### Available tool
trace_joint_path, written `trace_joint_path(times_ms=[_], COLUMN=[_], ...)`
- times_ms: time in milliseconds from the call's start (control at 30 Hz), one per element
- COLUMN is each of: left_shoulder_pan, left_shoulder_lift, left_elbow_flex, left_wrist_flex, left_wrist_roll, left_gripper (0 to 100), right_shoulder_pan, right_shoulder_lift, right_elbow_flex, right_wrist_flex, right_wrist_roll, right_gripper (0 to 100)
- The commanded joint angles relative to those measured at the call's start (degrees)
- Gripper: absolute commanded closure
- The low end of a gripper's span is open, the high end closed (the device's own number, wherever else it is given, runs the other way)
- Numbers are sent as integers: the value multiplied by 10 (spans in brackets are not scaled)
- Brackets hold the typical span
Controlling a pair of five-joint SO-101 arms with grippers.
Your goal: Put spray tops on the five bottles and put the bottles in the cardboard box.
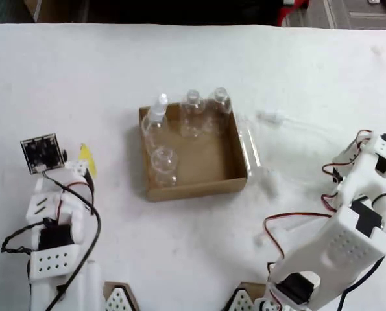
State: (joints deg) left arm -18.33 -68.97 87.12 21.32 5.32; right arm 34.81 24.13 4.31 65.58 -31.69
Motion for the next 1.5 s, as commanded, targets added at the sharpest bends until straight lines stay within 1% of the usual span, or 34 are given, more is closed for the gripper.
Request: trace_joint_path(times_ms=[0,67,167,333,433,500,600,767,967,1100,1267,1333,1467], left_shoulder_pan=[7,7,7,9,38,65,98,102,105,102,102,102,102], left_shoulder_lift=[-10,-10,-10,-11,-11,-11,-11,-11,-11,-11,-11,-11,-11], left_elbow_flex=[-5,-5,-5,7,13,14,15,9,9,1,-4,-4,-5], left_wrist_flex=[-11,-9,-7,-6,-6,-6,-5,15,15,18,18,18,18], left_wrist_roll=[-5,-5,-5,-1,-1,-2,-5,-5,-5,-5,-5,-5,-5], left_gripper=[862,862,862,862,862,876,924,924,924,924,924,925,926], right_shoulder_pan=[13,15,19,19,20,18,13,-23,-119,-203,-324,-378,-504], right_shoulder_lift=[6,10,7,7,0,-15,-55,-146,-261,-323,-375,-382,-359], right_elbow_flex=[-32,-53,-66,-90,-110,-137,-193,-305,-407,-438,-451,-447,-446], right_wrist_flex=[-21,-19,-19,-20,-15,7,53,114,119,87,27,3,-31], right_wrist_roll=[4,7,45,83,123,147,165,165,161,161,175,229,394], right_gripper=[841,888,981,984,982,982,982,982,982,982,981,981,981])
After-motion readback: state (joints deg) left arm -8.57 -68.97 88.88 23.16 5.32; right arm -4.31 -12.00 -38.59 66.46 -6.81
